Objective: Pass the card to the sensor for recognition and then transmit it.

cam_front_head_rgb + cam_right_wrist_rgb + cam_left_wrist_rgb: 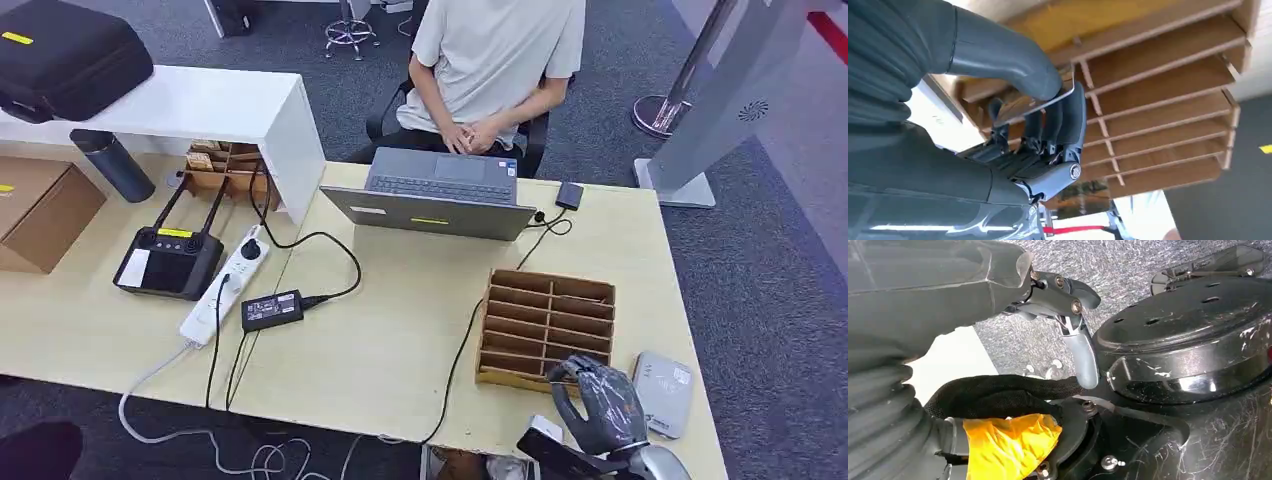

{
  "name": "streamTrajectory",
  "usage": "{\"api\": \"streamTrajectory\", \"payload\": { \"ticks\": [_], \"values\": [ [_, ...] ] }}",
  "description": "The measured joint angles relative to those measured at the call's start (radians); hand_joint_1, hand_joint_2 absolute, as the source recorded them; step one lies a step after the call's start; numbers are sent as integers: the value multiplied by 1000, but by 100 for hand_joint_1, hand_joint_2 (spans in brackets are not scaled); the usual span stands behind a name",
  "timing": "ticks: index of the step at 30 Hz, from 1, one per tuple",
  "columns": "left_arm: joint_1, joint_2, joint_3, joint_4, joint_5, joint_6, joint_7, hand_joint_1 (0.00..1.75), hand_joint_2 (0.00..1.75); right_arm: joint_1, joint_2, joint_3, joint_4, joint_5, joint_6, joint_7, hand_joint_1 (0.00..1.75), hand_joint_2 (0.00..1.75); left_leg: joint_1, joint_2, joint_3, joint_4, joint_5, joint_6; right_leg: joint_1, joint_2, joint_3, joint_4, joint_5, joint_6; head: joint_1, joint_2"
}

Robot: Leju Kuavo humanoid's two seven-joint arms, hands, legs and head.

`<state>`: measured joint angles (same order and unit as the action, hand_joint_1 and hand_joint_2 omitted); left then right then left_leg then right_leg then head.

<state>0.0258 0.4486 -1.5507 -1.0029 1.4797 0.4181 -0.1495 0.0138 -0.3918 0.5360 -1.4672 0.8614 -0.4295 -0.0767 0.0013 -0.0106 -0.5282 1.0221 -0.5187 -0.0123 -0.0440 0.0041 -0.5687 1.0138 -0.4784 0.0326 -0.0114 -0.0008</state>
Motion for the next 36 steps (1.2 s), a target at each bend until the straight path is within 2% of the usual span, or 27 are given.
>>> {"api": "streamTrajectory", "payload": {
  "ticks": [15, 24, 36],
  "values": [
    [0, 0, 0, 0, -2, 5, 0, 0, 175, 0, 1, -10, 2, -23, 2, -7, 175, 175, 0, 0, 0, 0, 0, 0, 0, 0, 0, 0, 0, 0, 0, 0],
    [0, -3, 0, 0, -52, 53, 2, 0, 175, 11, 1, -22, -8, -27, 4, -9, 175, 175, 0, 0, 0, 0, 0, 0, 0, 0, 0, 0, 0, 0, 0, 0],
    [0, -8, 0, 0, -55, 72, 2, 0, 175, 15, 1, -25, -11, -26, 4, -9, 175, 175, 0, 0, 0, 0, 0, 0, 0, 0, 0, 0, 0, 0, 0, 0]
  ]
}}
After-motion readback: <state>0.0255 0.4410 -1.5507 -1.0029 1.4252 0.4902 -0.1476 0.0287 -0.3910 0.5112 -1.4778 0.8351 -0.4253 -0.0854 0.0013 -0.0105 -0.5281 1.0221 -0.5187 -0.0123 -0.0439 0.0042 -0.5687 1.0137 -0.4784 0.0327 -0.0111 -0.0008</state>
